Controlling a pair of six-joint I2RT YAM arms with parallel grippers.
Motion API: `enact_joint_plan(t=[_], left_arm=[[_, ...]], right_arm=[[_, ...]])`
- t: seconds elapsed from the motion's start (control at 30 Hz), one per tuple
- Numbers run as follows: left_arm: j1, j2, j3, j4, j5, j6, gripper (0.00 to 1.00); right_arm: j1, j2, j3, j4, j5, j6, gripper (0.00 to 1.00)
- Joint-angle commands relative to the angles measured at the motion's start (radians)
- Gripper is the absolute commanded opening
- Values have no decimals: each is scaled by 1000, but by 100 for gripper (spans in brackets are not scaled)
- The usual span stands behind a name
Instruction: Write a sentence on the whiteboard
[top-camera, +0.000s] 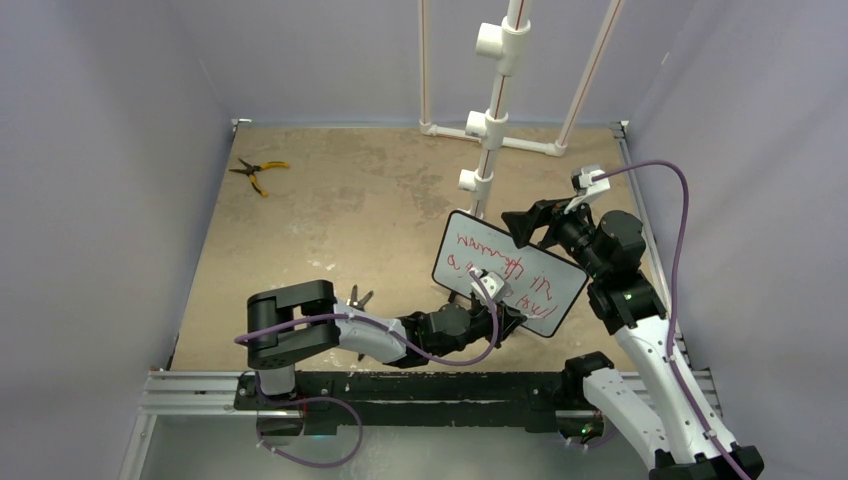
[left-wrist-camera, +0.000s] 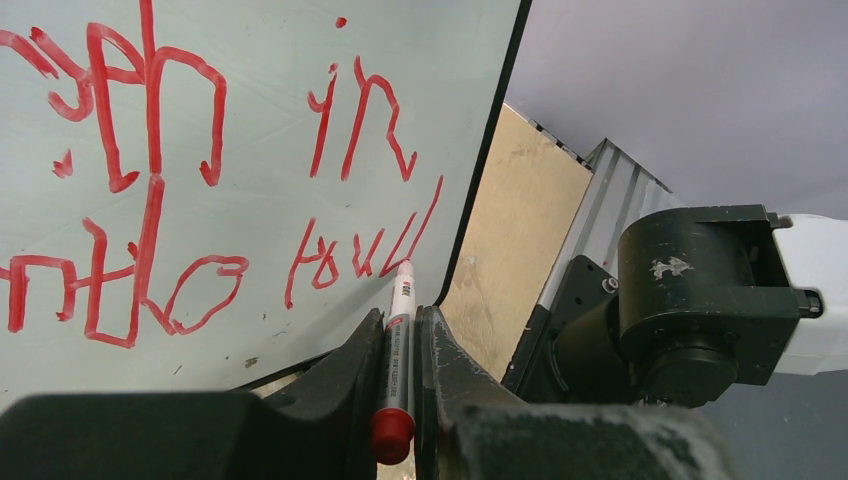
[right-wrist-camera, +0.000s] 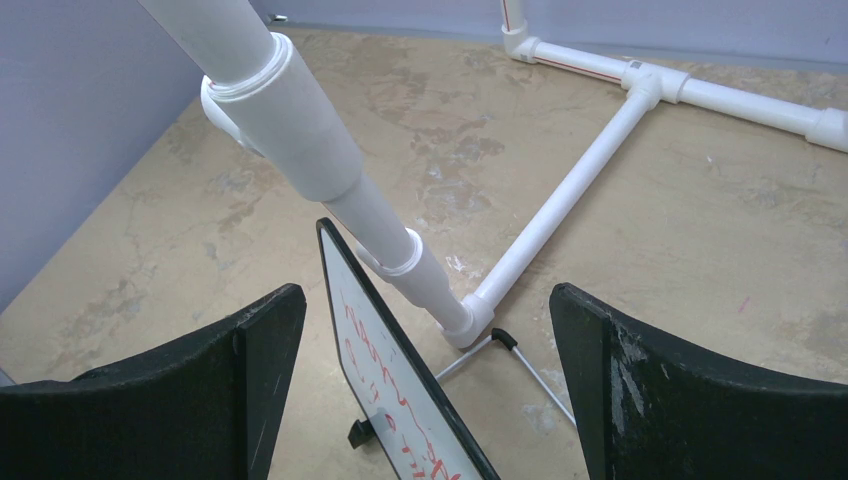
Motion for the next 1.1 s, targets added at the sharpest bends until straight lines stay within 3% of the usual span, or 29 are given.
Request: enact_joint_plan(t=[0.0,1.07], left_arm=[[-2,4,12,41,-15,0,0],[-2,48,78,38,33,12,0]], right_arm=[[4,-17,-7,21,17,2,95],[5,-13,-4,21,15,0,95]])
